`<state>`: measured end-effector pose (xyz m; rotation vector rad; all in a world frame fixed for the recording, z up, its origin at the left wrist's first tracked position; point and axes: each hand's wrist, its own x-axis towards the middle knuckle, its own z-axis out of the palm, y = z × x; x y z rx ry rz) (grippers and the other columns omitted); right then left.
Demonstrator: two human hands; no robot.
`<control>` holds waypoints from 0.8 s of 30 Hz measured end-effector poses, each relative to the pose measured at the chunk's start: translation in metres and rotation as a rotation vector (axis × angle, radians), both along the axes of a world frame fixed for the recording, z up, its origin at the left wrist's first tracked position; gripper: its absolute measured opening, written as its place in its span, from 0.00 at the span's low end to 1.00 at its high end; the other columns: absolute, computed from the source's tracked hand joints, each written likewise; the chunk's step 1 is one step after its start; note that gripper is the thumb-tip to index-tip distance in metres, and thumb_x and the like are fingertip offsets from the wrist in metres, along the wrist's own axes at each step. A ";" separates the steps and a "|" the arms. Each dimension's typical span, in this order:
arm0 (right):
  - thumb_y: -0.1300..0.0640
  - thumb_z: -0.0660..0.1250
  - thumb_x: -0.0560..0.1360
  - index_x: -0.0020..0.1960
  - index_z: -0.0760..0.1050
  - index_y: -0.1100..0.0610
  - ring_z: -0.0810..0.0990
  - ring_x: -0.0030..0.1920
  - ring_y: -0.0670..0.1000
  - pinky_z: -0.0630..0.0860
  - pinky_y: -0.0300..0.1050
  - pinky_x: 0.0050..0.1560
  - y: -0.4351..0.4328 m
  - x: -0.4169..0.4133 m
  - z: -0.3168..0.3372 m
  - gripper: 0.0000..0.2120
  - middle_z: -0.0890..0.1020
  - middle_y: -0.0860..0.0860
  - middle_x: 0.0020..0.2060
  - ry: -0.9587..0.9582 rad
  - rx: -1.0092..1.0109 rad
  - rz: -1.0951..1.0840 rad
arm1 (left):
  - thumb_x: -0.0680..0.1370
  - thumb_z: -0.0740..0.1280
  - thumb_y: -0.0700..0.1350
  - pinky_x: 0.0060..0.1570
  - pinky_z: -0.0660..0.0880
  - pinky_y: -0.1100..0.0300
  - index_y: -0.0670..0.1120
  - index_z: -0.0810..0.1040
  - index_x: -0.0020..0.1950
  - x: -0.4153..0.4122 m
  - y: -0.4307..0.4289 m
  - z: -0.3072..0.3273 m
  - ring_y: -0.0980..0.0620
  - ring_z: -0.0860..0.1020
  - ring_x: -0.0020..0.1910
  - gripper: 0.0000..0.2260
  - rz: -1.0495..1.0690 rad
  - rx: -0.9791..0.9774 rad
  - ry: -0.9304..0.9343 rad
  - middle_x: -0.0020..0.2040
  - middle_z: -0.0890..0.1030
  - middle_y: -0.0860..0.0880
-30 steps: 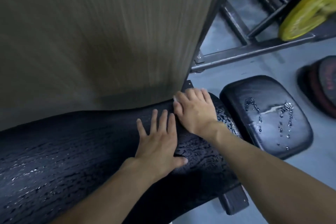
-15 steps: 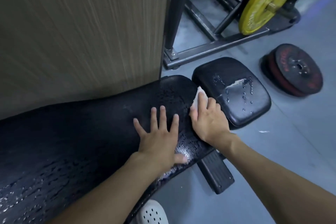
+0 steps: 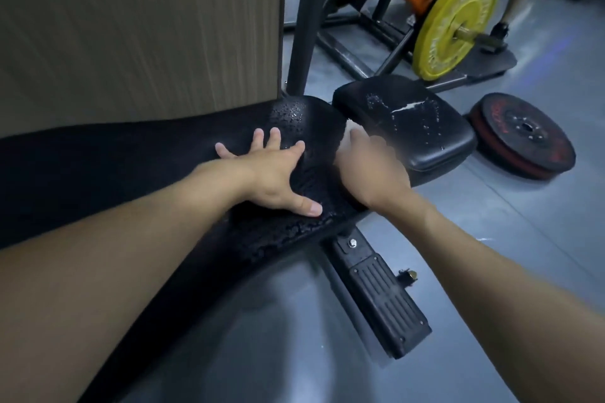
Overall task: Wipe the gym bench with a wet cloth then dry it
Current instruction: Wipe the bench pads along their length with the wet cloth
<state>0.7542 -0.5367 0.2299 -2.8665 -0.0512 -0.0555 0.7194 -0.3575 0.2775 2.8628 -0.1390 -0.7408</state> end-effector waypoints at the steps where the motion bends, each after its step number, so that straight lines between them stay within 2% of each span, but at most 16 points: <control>1: 0.45 0.48 0.81 0.73 0.63 0.54 0.68 0.63 0.65 0.67 0.60 0.62 -0.006 -0.007 -0.006 0.24 0.70 0.61 0.65 -0.046 0.017 0.012 | 0.62 0.69 0.74 0.64 0.41 0.22 0.59 0.40 0.79 0.000 0.000 0.000 0.45 0.33 0.78 0.56 0.002 0.005 -0.014 0.80 0.35 0.48; 3: 0.42 0.40 0.78 0.69 0.66 0.56 0.68 0.60 0.64 0.68 0.59 0.59 -0.019 -0.027 -0.020 0.30 0.70 0.60 0.63 -0.184 0.053 0.072 | 0.63 0.69 0.74 0.68 0.45 0.25 0.58 0.45 0.80 -0.005 -0.002 0.001 0.46 0.40 0.79 0.53 0.009 -0.004 -0.072 0.81 0.42 0.49; 4: 0.42 0.39 0.77 0.69 0.67 0.56 0.68 0.61 0.64 0.68 0.59 0.61 -0.024 -0.038 -0.027 0.31 0.70 0.60 0.64 -0.254 0.136 0.094 | 0.65 0.69 0.72 0.71 0.49 0.29 0.58 0.50 0.80 -0.010 -0.003 0.000 0.46 0.46 0.80 0.50 0.002 -0.020 -0.133 0.81 0.48 0.49; 6: 0.44 0.41 0.78 0.72 0.66 0.55 0.65 0.69 0.62 0.63 0.58 0.70 -0.029 -0.058 -0.046 0.30 0.67 0.59 0.70 -0.404 0.301 0.126 | 0.71 0.69 0.67 0.71 0.62 0.38 0.57 0.61 0.77 -0.026 -0.007 -0.005 0.46 0.60 0.76 0.38 -0.043 -0.059 -0.309 0.77 0.64 0.51; 8: 0.45 0.41 0.79 0.76 0.62 0.52 0.54 0.77 0.57 0.52 0.57 0.76 -0.026 -0.072 -0.065 0.29 0.59 0.57 0.77 -0.501 0.412 0.136 | 0.77 0.64 0.63 0.66 0.68 0.41 0.60 0.66 0.74 -0.048 -0.013 -0.013 0.47 0.67 0.72 0.26 -0.084 -0.042 -0.470 0.71 0.71 0.54; 10: 0.45 0.42 0.80 0.77 0.61 0.49 0.46 0.80 0.55 0.44 0.57 0.78 -0.017 -0.081 -0.082 0.28 0.53 0.55 0.80 -0.568 0.510 0.153 | 0.81 0.57 0.60 0.65 0.68 0.40 0.62 0.65 0.74 -0.070 -0.016 -0.020 0.48 0.67 0.72 0.21 -0.103 0.021 -0.536 0.72 0.69 0.56; 12: 0.46 0.44 0.82 0.78 0.61 0.50 0.44 0.80 0.58 0.42 0.58 0.78 0.002 -0.093 -0.093 0.26 0.54 0.56 0.80 -0.673 0.491 0.204 | 0.82 0.54 0.58 0.66 0.68 0.41 0.64 0.63 0.74 -0.092 -0.012 -0.022 0.51 0.65 0.73 0.20 -0.094 0.067 -0.562 0.74 0.66 0.59; 16: 0.49 0.50 0.82 0.75 0.66 0.52 0.55 0.78 0.62 0.45 0.65 0.77 0.046 -0.110 -0.106 0.23 0.65 0.57 0.75 -0.836 0.366 0.300 | 0.82 0.53 0.56 0.64 0.70 0.46 0.64 0.65 0.73 -0.136 0.007 -0.024 0.54 0.69 0.70 0.18 -0.038 0.129 -0.642 0.71 0.69 0.61; 20: 0.46 0.49 0.83 0.73 0.68 0.52 0.65 0.74 0.61 0.55 0.64 0.75 0.017 -0.094 -0.105 0.23 0.72 0.57 0.70 -0.903 0.195 0.377 | 0.82 0.50 0.58 0.60 0.70 0.51 0.65 0.63 0.73 -0.184 0.031 -0.024 0.56 0.69 0.69 0.18 0.044 0.193 -0.670 0.72 0.67 0.64; 24: 0.51 0.51 0.81 0.72 0.67 0.58 0.62 0.75 0.63 0.51 0.67 0.75 0.029 -0.092 -0.105 0.22 0.70 0.60 0.69 -0.905 0.352 0.213 | 0.83 0.48 0.57 0.59 0.67 0.55 0.65 0.61 0.75 -0.215 0.048 -0.032 0.57 0.68 0.69 0.19 0.076 0.216 -0.716 0.73 0.64 0.65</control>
